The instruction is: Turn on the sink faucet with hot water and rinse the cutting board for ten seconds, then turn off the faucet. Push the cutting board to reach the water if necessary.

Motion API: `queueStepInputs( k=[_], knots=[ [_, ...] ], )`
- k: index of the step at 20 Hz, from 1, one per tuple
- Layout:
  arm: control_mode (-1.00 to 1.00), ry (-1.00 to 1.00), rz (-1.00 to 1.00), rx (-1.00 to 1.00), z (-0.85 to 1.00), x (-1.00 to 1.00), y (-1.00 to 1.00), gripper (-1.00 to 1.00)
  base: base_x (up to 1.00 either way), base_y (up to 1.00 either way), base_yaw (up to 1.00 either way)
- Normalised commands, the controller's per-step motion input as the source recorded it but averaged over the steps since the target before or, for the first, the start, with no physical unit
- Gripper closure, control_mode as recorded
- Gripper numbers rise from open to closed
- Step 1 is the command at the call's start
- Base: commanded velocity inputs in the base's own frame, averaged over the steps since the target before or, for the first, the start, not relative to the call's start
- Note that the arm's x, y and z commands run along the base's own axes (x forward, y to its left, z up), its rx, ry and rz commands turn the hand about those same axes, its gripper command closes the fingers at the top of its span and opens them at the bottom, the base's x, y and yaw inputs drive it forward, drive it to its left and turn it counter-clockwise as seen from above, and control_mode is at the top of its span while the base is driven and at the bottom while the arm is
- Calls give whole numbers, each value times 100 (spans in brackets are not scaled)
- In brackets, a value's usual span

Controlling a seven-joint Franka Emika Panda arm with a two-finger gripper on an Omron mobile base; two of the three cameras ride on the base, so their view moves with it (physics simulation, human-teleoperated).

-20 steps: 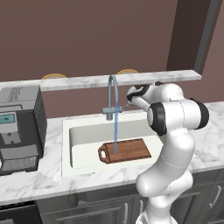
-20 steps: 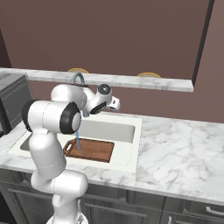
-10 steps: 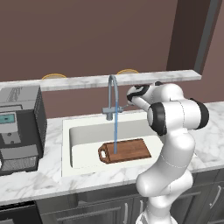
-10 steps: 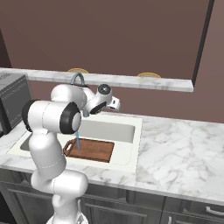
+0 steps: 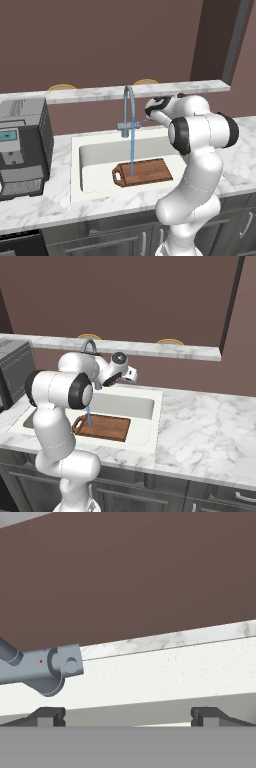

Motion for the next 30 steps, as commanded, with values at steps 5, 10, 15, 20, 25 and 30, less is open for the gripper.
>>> queueStepInputs(
  k=[5,10,15,20,25,30],
  knots=[
    [-100,0,0,0,0,0,0,-100,0,0,0],
    [-100,0,0,0,0,0,0,-100,0,0,0],
    [-100,0,0,0,0,0,0,-100,0,0,0],
    [-100,0,0,0,0,0,0,-100,0,0,0],
    [-100,0,0,0,0,0,0,-100,0,0,0],
    [-100,0,0,0,0,0,0,-100,0,0,0]
  ],
)
